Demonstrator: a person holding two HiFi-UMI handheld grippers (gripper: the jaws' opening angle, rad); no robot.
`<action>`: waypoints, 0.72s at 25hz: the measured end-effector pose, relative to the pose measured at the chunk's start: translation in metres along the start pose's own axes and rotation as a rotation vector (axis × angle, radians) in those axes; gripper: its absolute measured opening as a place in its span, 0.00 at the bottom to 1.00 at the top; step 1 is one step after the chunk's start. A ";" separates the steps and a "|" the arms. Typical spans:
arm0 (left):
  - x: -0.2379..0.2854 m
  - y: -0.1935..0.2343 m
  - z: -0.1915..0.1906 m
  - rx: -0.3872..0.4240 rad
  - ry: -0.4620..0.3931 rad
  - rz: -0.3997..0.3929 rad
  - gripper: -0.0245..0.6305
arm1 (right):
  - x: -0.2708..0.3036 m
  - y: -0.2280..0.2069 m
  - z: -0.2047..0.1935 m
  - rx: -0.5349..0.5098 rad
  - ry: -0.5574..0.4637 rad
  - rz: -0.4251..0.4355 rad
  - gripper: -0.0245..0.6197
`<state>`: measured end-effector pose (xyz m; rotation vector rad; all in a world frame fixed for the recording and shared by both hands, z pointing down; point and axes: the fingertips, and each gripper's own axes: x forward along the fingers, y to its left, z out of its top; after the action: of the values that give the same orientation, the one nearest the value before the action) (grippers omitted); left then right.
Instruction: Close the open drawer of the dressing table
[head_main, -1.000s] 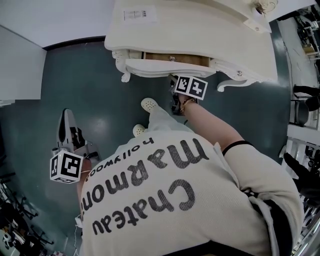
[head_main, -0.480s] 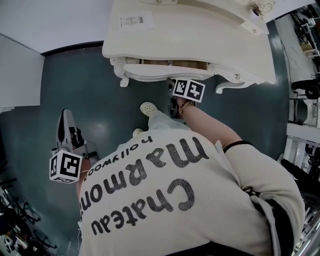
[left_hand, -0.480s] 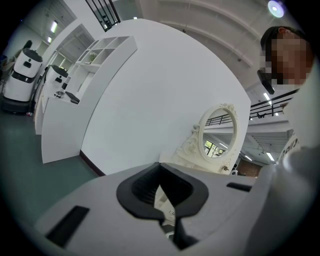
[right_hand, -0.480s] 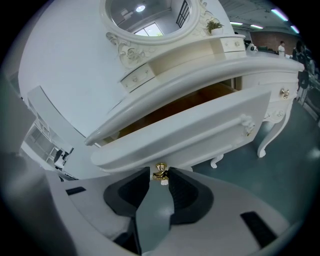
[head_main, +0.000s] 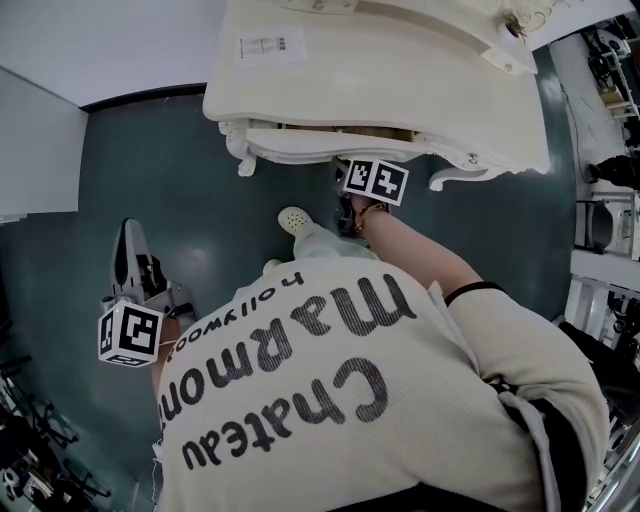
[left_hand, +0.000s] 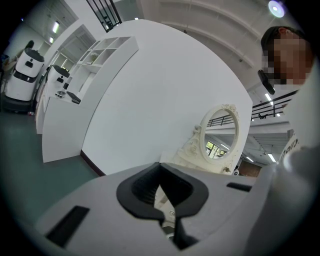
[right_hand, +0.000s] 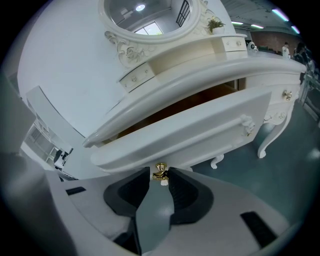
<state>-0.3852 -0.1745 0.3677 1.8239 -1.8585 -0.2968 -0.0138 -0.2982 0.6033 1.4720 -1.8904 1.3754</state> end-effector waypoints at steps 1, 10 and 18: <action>0.000 0.000 0.000 0.001 0.001 0.001 0.05 | 0.000 0.000 0.001 -0.001 0.001 0.001 0.25; 0.003 -0.003 -0.001 -0.002 -0.001 0.007 0.04 | 0.003 0.000 0.005 -0.003 0.005 0.006 0.25; 0.009 -0.003 0.000 -0.005 -0.006 0.014 0.05 | 0.007 0.000 0.011 -0.004 0.006 0.008 0.25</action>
<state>-0.3819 -0.1833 0.3680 1.8085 -1.8719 -0.3013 -0.0132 -0.3115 0.6038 1.4584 -1.8963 1.3777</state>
